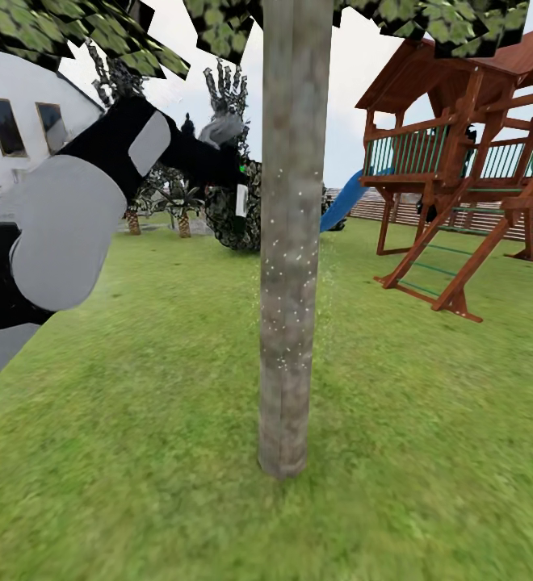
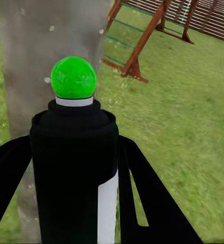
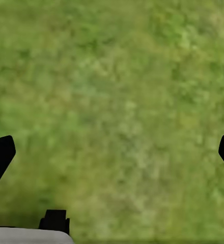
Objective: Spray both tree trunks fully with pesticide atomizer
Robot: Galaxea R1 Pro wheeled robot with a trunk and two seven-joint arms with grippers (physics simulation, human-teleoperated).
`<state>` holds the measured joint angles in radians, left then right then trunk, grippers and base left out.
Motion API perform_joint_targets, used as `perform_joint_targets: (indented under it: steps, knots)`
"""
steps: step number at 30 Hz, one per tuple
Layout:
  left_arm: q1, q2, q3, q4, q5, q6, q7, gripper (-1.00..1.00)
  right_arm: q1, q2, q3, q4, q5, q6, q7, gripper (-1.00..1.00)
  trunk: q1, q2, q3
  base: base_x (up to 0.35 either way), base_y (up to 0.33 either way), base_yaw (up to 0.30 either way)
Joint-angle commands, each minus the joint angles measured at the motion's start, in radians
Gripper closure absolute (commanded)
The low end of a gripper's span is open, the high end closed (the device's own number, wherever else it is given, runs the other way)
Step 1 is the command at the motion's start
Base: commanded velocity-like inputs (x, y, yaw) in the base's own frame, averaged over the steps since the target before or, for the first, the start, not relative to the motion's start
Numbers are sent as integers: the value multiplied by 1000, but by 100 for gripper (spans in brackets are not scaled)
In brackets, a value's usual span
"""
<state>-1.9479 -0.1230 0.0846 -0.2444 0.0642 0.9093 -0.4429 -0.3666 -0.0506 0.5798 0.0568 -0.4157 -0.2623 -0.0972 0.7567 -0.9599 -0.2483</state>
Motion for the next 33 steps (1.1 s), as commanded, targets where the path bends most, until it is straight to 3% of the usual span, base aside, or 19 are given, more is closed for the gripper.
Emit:
perform_joint_targets:
  steps: [1, 5, 9, 13, 14, 17, 19, 23, 27, 30, 32, 33]
  knots:
    - [0, -19, 0, 10, -3, -11, -2, 100, 0, 0, 0, 0, 0, 0, 0, -100, 0, 0, 0, 0, 0, 0]
    - [0, -43, 2, 28, 8, -29, -81, 100, 0, 0, 0, 0, 0, 0, 0, -100, 0, 0, 0, 0, 0, 0]
    - [0, -45, 2, 169, 7, -137, -95, 100, 0, 0, 0, 0, 0, 0, 0, -100, 0, 0, 0, 0, 0, 0]
    - [3, -45, 1, 202, 2, -189, -92, 100, 0, 0, 0, 0, 0, 0, 0, -100, 0, 0, 0, 0, 0, 0]
    - [4, -40, -1, 204, 1, -198, -90, 100, 0, 0, 0, 0, 0, 0, -1, -100, 0, 0, 0, 0, 0, 0]
    - [4, 30, -3, 204, -2, -207, -85, 100, 0, 0, 0, 0, 0, 0, 0, -100, 0, 0, 0, 0, 0, 0]
    - [4, 47, -4, 205, -7, -208, -83, 100, 0, 0, 0, 0, 0, 0, 0, -100, 0, 0, 0, 0, 0, 0]
    - [4, 55, -8, 190, -12, -207, -23, 100, 0, 0, 0, 0, 0, 0, 0, -100, 0, 0, 0, 0, 0, 0]
    - [4, 55, -9, 177, -12, -207, -16, 100, 0, 0, 0, 0, 0, 0, 0, -100, 0, 0, 0, 0, 0, 0]
    - [4, 48, -2, 187, -12, -207, -17, 100, 0, 0, 0, 0, 0, 0, -1, -100, 0, 0, 0, 0, 0, 0]
    - [16, 3, -2, 206, -12, -208, -19, 100, 0, 0, 0, 0, 0, 0, 0, -100, 0, 0, 0, 0, 0, 0]
    - [30, -34, -2, 212, -12, -209, -20, 100, 0, 0, 0, 0, 0, 0, 0, -100, 0, 0, 0, 0, 0, 0]
